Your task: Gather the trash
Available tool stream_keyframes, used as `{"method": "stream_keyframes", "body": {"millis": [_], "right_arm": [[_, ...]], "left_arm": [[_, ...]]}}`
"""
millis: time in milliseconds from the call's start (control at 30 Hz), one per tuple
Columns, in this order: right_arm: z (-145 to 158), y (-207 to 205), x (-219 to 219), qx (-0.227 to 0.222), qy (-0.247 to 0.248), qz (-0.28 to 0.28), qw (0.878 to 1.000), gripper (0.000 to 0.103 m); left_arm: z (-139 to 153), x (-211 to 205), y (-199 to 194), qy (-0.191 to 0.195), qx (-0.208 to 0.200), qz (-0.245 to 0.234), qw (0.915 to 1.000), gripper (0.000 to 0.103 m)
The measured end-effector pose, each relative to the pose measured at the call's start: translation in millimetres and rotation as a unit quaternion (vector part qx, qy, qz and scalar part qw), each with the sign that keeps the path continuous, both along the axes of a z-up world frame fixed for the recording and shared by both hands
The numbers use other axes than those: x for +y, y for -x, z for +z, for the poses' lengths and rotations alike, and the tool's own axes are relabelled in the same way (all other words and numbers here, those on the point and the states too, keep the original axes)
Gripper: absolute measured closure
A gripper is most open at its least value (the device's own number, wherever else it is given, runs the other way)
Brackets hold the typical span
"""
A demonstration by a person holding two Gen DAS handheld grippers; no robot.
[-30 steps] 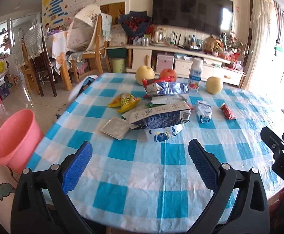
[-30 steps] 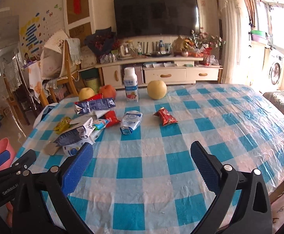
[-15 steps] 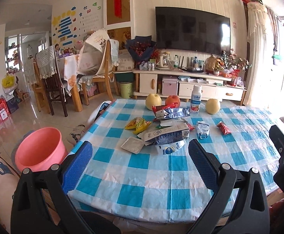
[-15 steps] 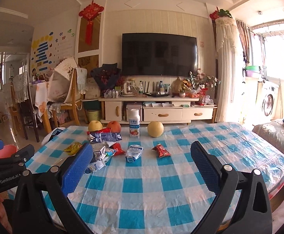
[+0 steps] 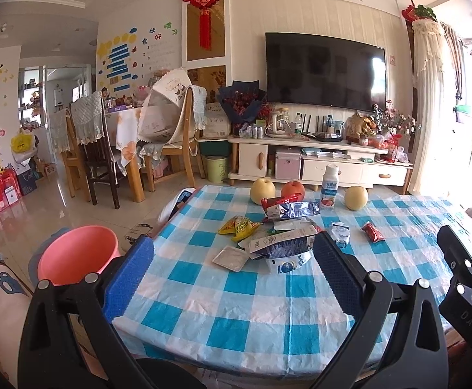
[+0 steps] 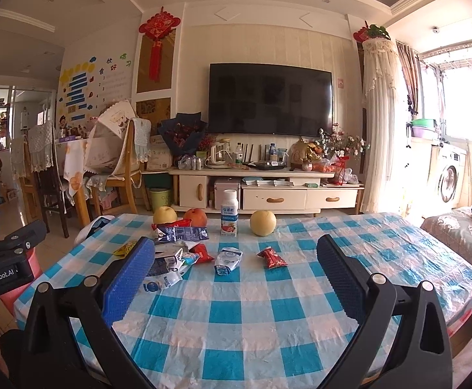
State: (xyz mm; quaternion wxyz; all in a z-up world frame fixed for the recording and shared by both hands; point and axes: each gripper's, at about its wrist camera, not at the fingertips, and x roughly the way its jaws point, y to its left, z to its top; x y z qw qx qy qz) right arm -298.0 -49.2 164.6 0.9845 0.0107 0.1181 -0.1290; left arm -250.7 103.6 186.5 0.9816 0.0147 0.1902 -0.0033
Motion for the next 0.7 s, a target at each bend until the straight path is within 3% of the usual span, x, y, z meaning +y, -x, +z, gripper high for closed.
{"method": "stream_keyframes", "body": {"millis": [433, 700], "right_arm": [[3.6, 1.2, -3.0, -0.003, 0.015, -0.007, 1.0, 0.004], [-1.8, -4.9, -4.8, 0.025, 0.017, -0.001, 1.0, 0.004]], "left_arm": [[0.8, -0.6, 1.2, 0.0, -0.002, 0.001, 1.0, 0.004], [-6.6, 0.4, -1.8, 0.01, 0.005, -0.006, 0.9999, 0.004]]}}
